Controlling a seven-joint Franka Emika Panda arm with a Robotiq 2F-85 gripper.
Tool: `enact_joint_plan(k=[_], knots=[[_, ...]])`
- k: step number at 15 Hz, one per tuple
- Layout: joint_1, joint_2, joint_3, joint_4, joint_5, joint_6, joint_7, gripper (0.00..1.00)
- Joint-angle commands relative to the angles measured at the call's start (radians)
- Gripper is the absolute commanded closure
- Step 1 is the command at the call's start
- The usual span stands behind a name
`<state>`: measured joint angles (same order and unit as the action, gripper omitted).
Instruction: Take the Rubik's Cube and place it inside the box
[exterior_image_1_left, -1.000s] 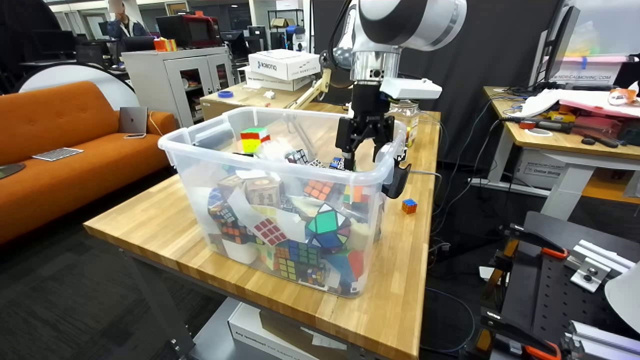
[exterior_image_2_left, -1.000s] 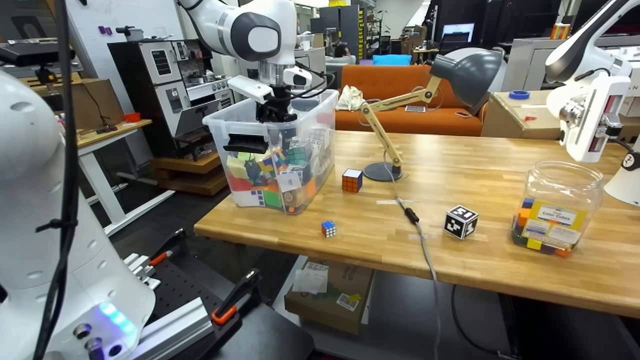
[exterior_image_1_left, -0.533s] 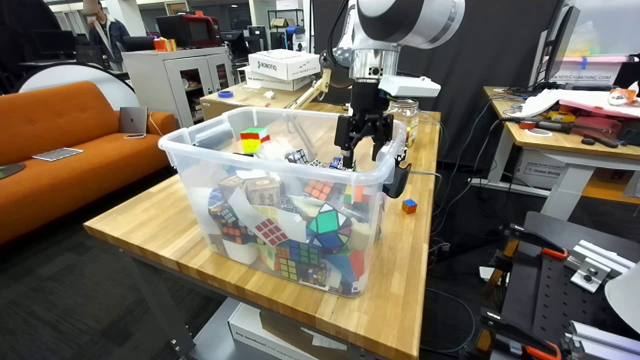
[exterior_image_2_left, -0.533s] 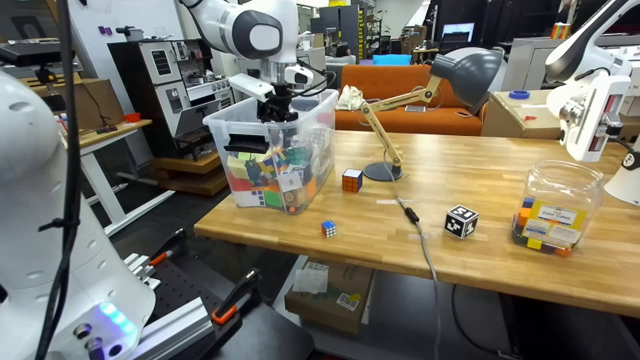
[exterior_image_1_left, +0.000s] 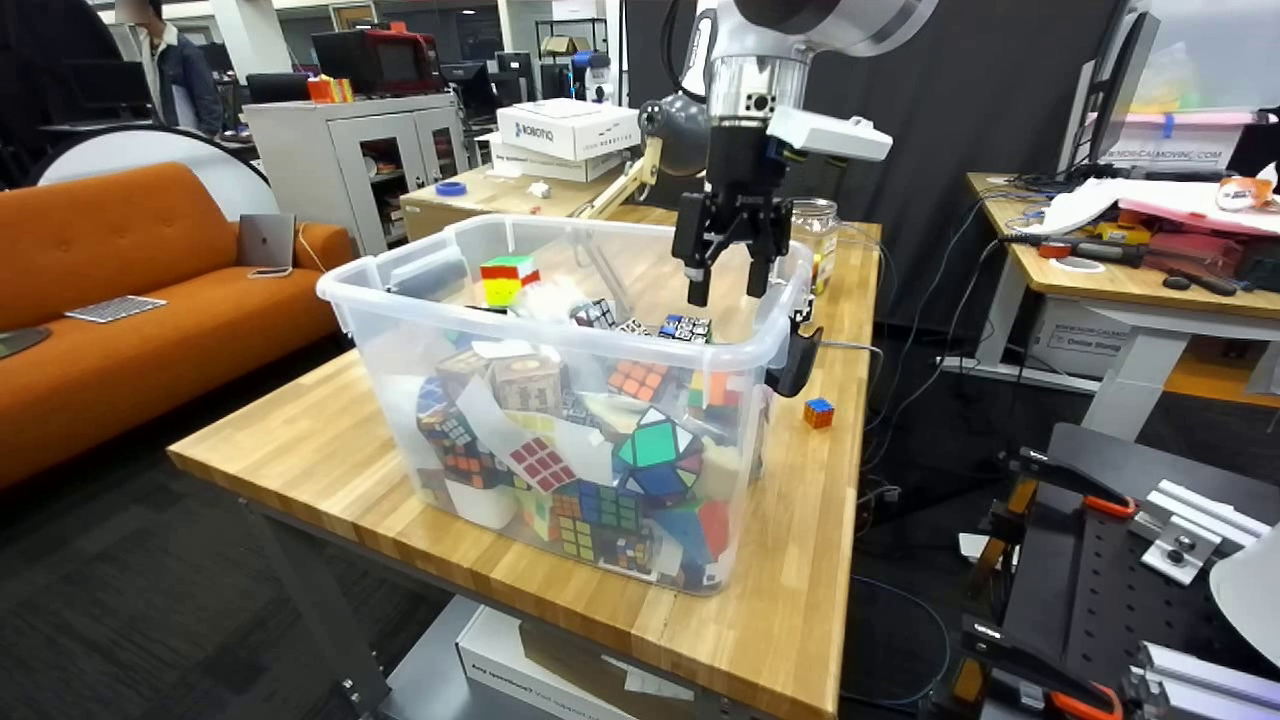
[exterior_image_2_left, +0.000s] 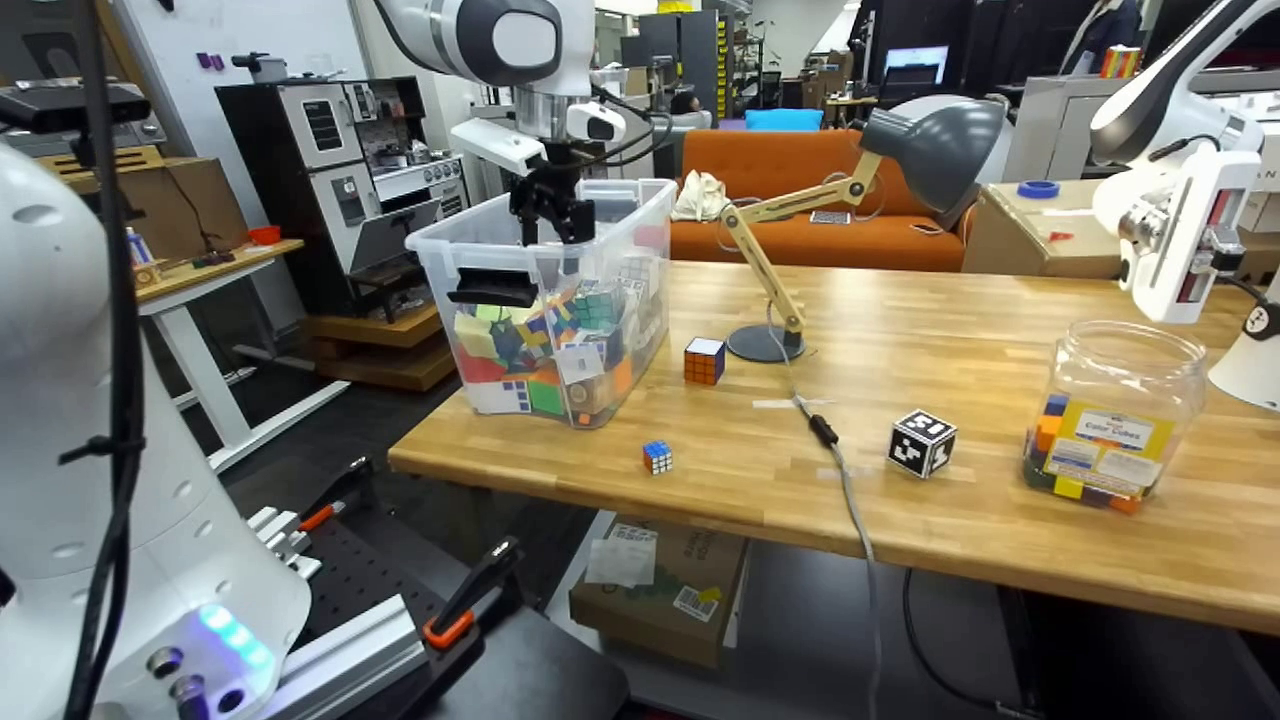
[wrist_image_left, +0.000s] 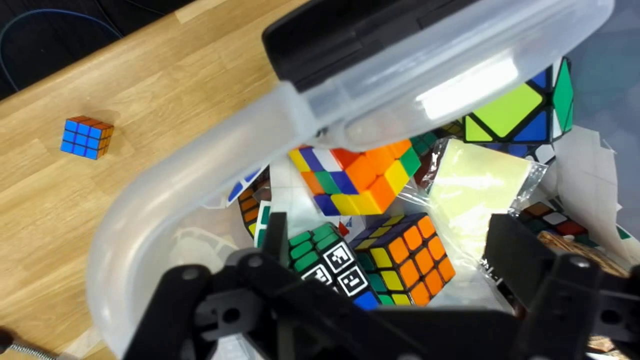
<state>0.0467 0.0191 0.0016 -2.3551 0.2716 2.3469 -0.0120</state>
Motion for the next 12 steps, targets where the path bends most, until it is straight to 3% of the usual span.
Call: enact_joint_plan(k=[1,8,12], knots=[[-0.019,-0.081,0.0,-0.02,0.04,-0.038,-0.043,0.0],[-0.049,-0.246,-0.072,-0.049,0.111,-0.021,-0.029,0.0],[-0.12,-0.265,-0.108,-0.057,0.055,-0.005,0.128,0.0]])
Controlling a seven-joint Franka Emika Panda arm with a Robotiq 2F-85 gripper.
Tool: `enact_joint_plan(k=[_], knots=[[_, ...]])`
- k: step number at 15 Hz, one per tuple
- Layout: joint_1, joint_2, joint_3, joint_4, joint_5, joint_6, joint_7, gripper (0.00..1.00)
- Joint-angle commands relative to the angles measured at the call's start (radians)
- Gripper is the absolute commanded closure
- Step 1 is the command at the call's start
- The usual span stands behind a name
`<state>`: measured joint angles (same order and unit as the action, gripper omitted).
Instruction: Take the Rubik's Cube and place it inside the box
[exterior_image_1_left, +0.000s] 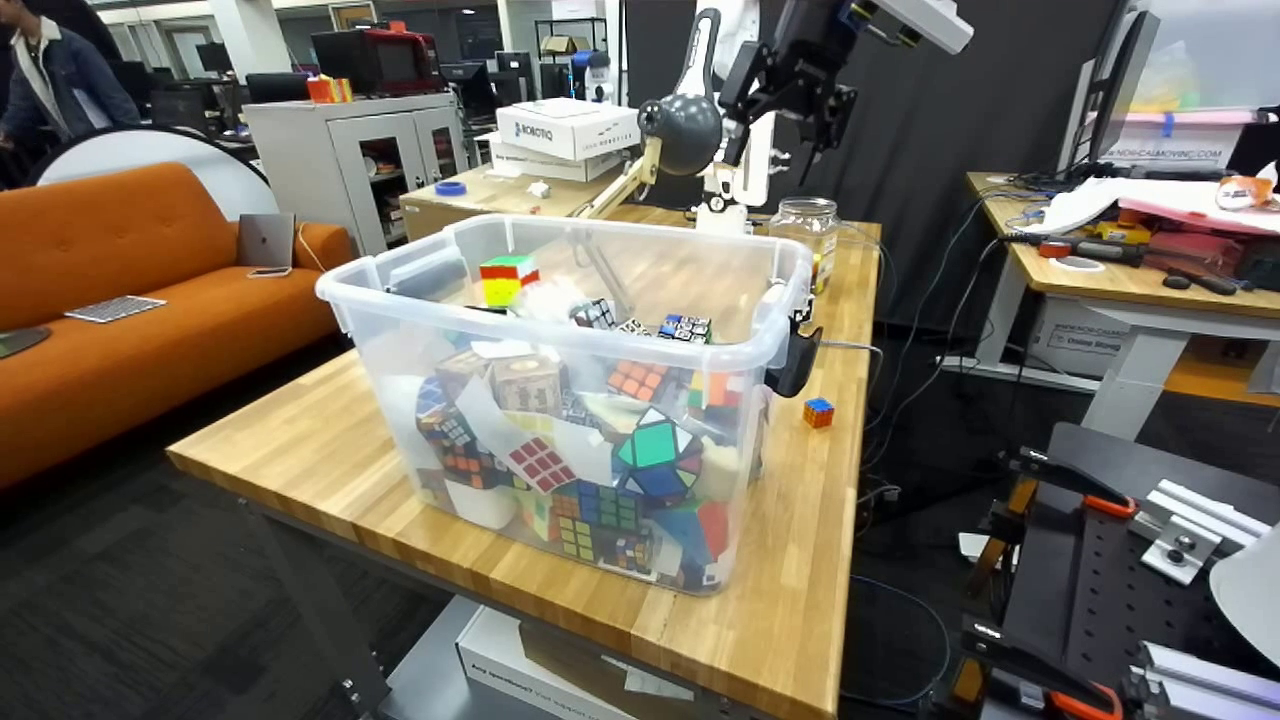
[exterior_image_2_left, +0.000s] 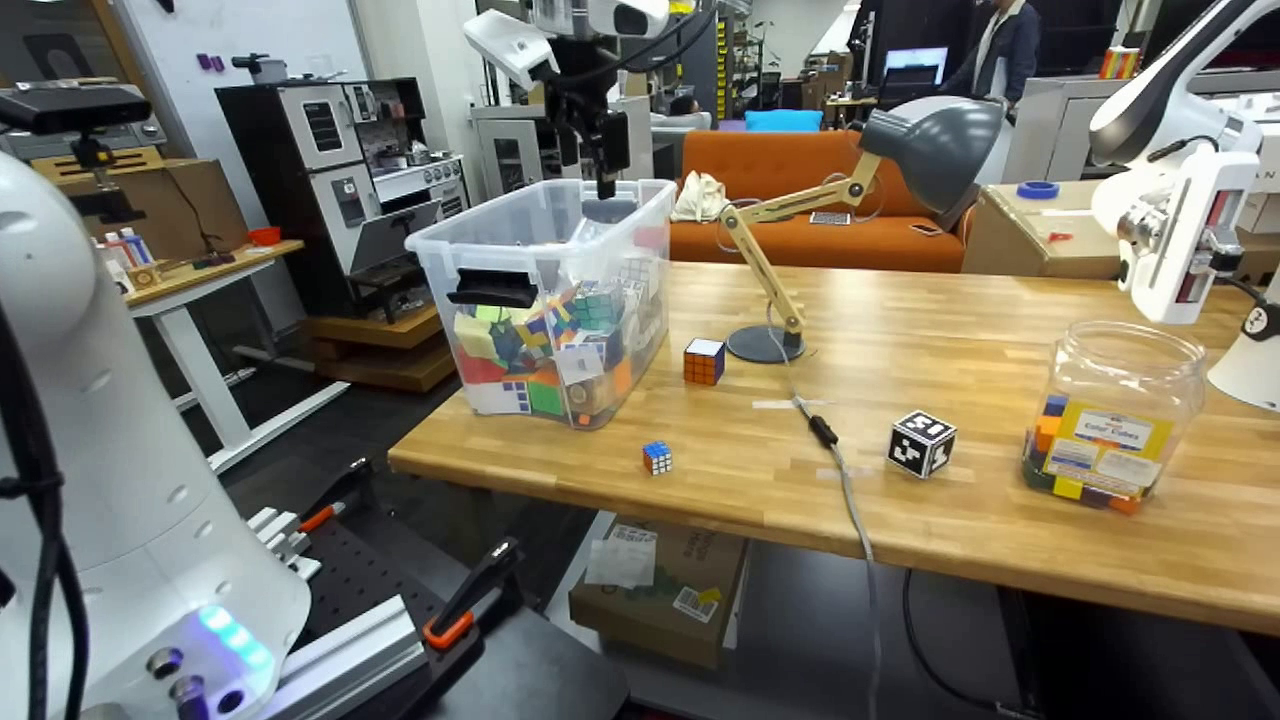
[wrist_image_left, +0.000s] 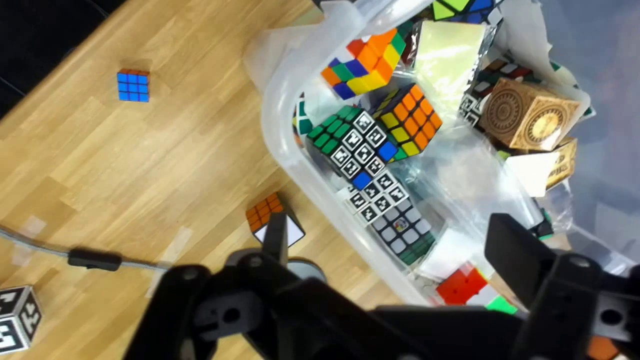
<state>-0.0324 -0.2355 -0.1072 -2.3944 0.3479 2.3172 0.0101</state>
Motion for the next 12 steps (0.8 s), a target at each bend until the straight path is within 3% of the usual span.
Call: enact_joint_plan(k=[1,3,4,12], knots=[[-0.062,-0.002,-0.005,-0.016,-0.04,0.023,0.155,0.0],[-0.102,0.027,-0.024,-0.005,-0.068,-0.017,0.231,0.0],[-0.081,0.012,-0.026,-0.009,-0.045,-0.004,0.156,0.0],[-0.098,0.028,-0.026,-0.013,-0.056,-0.005,0.214,0.0]])
